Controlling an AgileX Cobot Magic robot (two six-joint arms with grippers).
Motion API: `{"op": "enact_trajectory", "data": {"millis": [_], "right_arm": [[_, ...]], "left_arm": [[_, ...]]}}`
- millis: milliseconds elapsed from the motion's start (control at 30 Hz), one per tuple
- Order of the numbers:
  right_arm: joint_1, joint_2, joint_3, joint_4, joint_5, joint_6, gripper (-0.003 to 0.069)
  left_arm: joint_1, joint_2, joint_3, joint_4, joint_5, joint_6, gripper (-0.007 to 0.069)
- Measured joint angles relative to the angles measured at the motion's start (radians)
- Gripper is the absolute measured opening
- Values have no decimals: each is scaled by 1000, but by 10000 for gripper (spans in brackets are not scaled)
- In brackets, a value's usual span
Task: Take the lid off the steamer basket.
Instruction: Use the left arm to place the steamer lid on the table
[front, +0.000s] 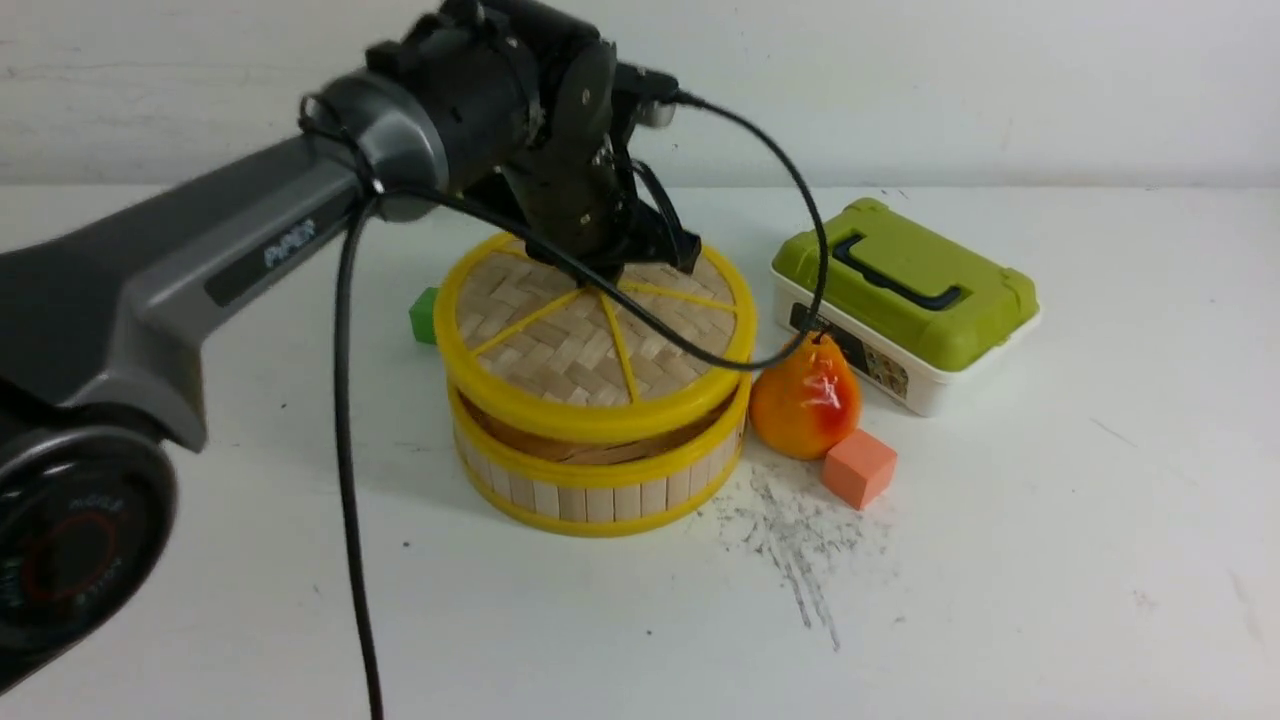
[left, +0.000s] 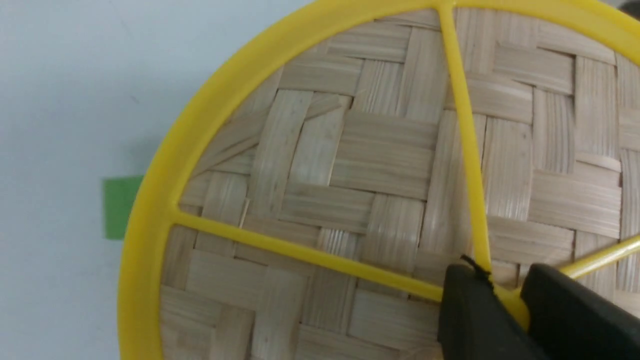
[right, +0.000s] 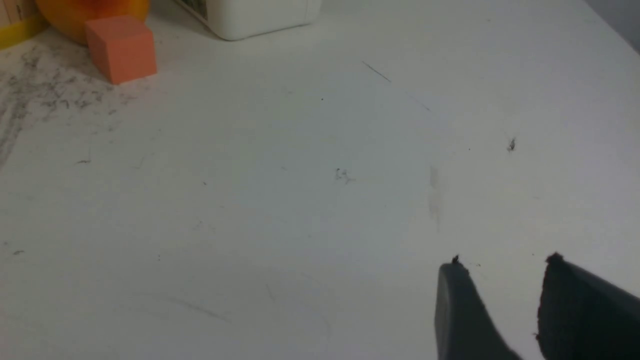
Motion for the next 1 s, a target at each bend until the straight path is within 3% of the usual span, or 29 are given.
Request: {"op": "enact_trajectory", "data": {"millis": [300, 500, 533, 633, 767, 1000], "right_arm": [[0, 0, 0, 0, 0, 0, 240], [0, 0, 0, 0, 0, 0, 240], [0, 0, 0, 0, 0, 0, 240], [0, 0, 0, 0, 0, 0, 240], [0, 0, 0, 0, 0, 0, 240], [0, 0, 0, 0, 0, 0, 240]], "left_arm": [[44, -329, -25, 124, 46, 0, 108], [218, -466, 133, 121, 100, 0, 108], [284, -479, 211, 102, 91, -1, 108], [407, -462, 424, 35, -17, -13, 108], [490, -392, 627, -37, -170, -38, 108], [491, -227, 717, -107, -310, -45, 108]]}}
